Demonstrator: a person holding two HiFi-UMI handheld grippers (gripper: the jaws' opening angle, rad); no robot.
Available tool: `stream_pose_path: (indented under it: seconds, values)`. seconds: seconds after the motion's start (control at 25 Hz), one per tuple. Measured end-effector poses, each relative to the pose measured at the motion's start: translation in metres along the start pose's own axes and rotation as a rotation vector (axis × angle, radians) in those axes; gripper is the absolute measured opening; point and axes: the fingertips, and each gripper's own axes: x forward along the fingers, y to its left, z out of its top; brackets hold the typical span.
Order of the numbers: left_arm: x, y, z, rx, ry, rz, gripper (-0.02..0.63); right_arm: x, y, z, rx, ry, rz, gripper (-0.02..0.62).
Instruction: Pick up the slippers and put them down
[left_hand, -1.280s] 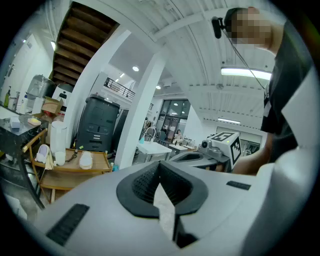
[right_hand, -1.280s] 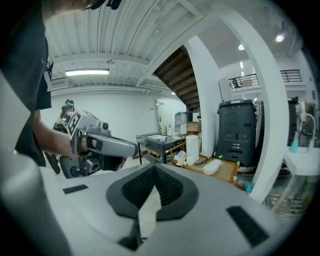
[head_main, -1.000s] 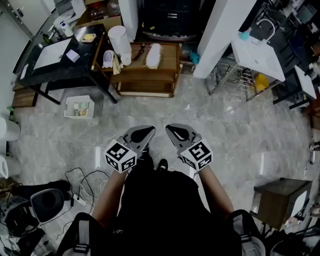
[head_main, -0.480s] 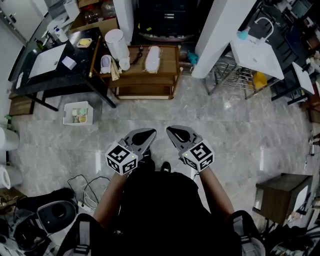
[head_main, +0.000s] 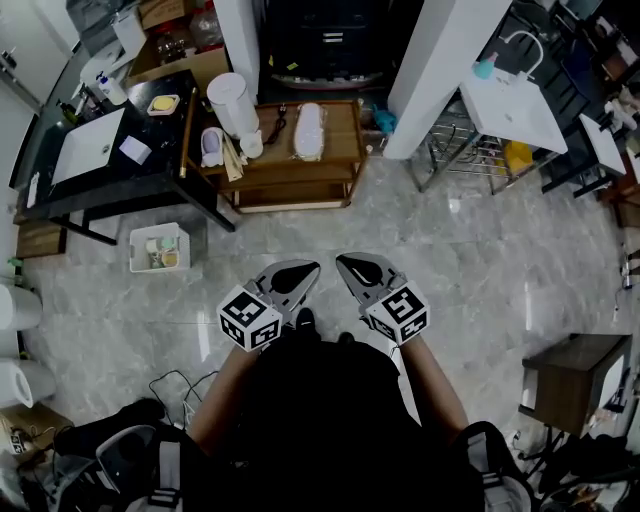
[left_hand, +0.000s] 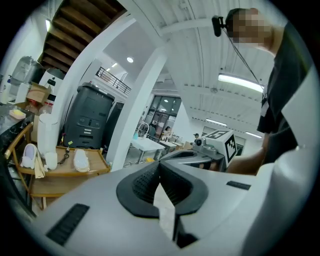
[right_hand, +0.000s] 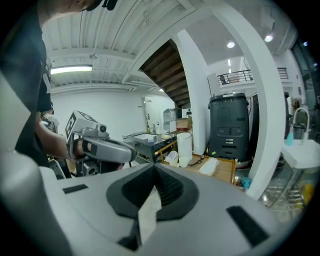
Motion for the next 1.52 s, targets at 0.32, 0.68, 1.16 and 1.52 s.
stream_pose_path:
  seconds: [0.32, 0.68, 1.16, 1.52]
  values:
    - [-0.010, 0.031, 0.004, 0.002, 0.021, -0.044, 0.011, 0.029, -0.002, 0.006, 0.013, 0.005, -0.051, 0.007]
    - [-0.011, 0.046, 0.010, -0.008, 0.021, -0.061, 0.011, 0.041, -0.007, 0.010, 0.017, 0.021, -0.069, 0.007]
    - [-0.002, 0.075, 0.019, -0.023, 0.014, 0.002, 0.011, 0.068, -0.029, 0.017, 0.007, 0.026, -0.009, 0.008]
    - [0.022, 0.104, 0.037, -0.039, -0.008, 0.094, 0.011, 0.092, -0.064, 0.032, -0.020, 0.034, 0.096, 0.008]
